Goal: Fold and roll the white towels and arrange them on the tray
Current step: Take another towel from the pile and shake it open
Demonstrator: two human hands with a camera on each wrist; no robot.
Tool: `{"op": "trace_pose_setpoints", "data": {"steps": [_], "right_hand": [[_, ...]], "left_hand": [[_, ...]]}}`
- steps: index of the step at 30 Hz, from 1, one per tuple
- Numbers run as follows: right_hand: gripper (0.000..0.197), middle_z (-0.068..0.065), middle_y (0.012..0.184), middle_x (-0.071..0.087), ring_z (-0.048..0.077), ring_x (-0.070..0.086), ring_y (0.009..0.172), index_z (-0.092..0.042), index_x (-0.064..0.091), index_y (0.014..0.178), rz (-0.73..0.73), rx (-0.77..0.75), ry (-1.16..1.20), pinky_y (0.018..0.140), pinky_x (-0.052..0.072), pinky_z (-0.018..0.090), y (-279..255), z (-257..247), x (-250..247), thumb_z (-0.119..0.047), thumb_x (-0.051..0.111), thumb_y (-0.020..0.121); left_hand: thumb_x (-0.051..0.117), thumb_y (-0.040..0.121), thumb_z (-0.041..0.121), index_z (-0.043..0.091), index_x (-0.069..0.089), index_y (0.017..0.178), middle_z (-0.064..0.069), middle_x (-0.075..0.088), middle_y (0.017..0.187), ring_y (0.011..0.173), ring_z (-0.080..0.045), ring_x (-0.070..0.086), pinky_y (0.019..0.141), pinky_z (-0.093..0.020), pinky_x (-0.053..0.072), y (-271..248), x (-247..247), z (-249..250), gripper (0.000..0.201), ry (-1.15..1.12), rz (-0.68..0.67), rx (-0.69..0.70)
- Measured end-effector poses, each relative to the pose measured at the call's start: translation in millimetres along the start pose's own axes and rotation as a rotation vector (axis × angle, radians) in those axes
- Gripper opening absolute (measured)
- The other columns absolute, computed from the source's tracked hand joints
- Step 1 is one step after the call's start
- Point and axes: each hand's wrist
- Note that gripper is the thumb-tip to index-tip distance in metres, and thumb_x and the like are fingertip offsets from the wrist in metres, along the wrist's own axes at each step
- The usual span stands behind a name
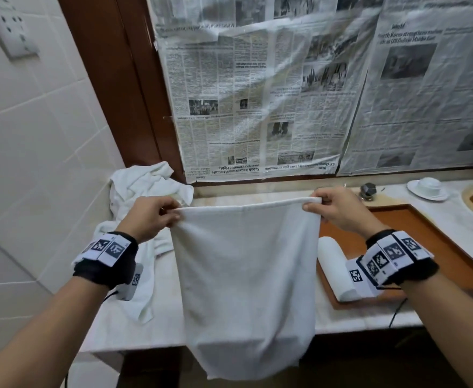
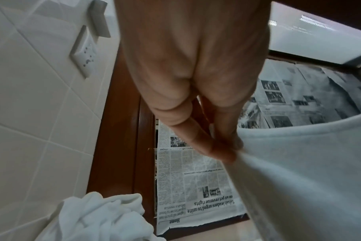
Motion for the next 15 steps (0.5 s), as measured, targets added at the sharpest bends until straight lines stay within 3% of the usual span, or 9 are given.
{"op": "trace_pose_setpoints", "data": {"steps": [4,6,10,12,15], "right_hand": [[0.015,0.018,0.065,0.066,0.021,0.061,0.052,-0.013,0.070,0.080,-0.035,0.005,0.093,0.060,0.050,0.040,11,15,9,-0.025,0.074,0.088],[0.016,0.016,0.064,0.065,0.016,0.059,0.051,-0.012,0.070,0.080,-0.045,0.013,0.077,0.059,0.049,0.038,17,21,16,-0.025,0.074,0.088],[0.019,0.006,0.059,0.057,0.016,0.052,0.054,-0.016,0.069,0.078,-0.051,0.065,0.069,0.058,0.040,0.032,37,33,28,-0.031,0.073,0.089],[0.021,0.002,0.059,0.055,0.016,0.049,0.054,-0.017,0.067,0.075,-0.053,0.096,0.055,0.058,0.038,0.031,52,37,35,-0.032,0.073,0.089],[0.024,0.008,0.061,0.061,0.018,0.053,0.056,-0.016,0.066,0.073,-0.047,0.136,0.011,0.057,0.039,0.031,73,43,48,-0.033,0.072,0.089]], "left_hand": [[0.076,0.085,0.015,0.012,0.076,0.090,0.009,0.065,0.070,0.067,-0.008,0.059,0.067,-0.016,0.043,10,12,-6,0.006,0.097,-0.001,-0.027],[0.075,0.086,0.018,0.012,0.075,0.088,0.002,0.069,0.077,0.070,-0.012,0.061,0.068,-0.022,0.048,14,16,-10,0.006,0.093,-0.008,-0.063],[0.070,0.091,0.017,0.015,0.071,0.090,0.000,0.067,0.080,0.072,-0.019,0.067,0.049,-0.021,0.053,23,24,-20,0.002,-0.094,-0.020,-0.202],[0.066,0.093,0.014,0.011,0.070,0.095,-0.006,0.069,0.087,0.074,-0.022,0.071,0.050,-0.022,0.055,33,30,-28,0.004,-0.198,-0.015,-0.277],[0.063,0.096,0.012,0.007,0.067,0.100,-0.011,0.068,0.093,0.069,-0.022,0.073,0.050,-0.024,0.055,53,42,-39,0.008,-0.304,-0.023,-0.364]]}}
Point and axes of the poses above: each hand's wrist, its own y-axis towards the middle knuckle, its own x-axis out of the palm, z = x × y
